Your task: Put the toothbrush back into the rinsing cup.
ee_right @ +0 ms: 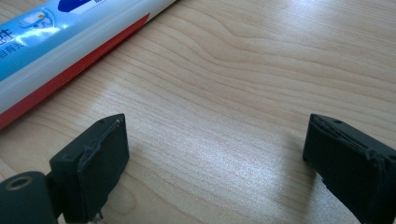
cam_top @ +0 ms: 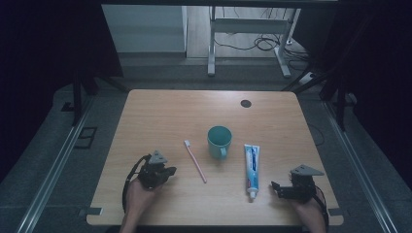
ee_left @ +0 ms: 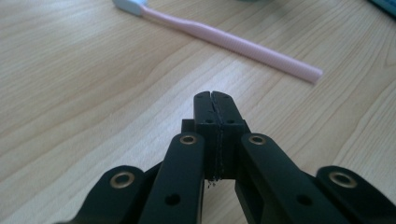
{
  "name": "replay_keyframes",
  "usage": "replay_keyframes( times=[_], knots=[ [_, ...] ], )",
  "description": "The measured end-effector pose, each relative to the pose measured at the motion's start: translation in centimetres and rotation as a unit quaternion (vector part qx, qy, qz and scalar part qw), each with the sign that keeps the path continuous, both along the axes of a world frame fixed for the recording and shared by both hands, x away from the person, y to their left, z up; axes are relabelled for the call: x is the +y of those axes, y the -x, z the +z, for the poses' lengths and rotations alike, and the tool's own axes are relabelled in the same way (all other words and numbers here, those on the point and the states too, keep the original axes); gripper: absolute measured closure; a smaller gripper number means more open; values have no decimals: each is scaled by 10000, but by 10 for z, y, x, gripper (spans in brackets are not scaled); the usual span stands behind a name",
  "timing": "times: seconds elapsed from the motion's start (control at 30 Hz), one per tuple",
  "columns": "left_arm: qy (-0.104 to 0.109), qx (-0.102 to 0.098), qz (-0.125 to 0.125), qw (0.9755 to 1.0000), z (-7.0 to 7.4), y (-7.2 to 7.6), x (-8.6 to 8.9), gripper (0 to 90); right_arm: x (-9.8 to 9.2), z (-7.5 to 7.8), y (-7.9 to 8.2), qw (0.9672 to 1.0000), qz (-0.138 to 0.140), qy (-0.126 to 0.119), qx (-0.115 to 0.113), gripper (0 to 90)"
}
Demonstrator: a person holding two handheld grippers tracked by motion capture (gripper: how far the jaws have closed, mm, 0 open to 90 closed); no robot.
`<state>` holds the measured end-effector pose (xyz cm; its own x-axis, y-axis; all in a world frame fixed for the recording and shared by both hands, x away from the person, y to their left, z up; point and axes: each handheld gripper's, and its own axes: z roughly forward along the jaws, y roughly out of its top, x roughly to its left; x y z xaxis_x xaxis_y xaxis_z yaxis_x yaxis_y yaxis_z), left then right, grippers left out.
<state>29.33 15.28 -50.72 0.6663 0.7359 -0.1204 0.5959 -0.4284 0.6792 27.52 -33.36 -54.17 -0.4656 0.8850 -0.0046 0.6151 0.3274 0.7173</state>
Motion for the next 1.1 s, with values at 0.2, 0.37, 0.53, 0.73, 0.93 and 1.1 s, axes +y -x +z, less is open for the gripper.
replay_keyframes(
  times=[0.2, 0.37, 0.53, 0.73, 0.93, 1.1],
  knots=[
    [-61, 11, -103, 9999, 3, -9, -10, 895, 0, 0, 0, 10000, 4, -1, 1, 66],
    [-71, 43, -223, 9997, 3, -15, -19, 896, 0, 0, 0, 10000, 5, 0, -1, 66],
    [-88, 75, -299, 9995, 4, -20, -30, 896, 0, 0, 0, 10000, 2, -3, 4, 66],
    [-109, 137, -417, 9990, 3, -26, -44, 896, 0, 0, 0, 10000, -5, -6, 11, 66],
    [-203, 146, -567, 9981, 2, -32, -58, 896, 0, 0, 0, 10000, -4, -7, 12, 66],
    [-260, 188, -648, 9974, 3, -35, -71, 896, 0, 0, 0, 10000, -4, -7, 12, 66]
  ],
)
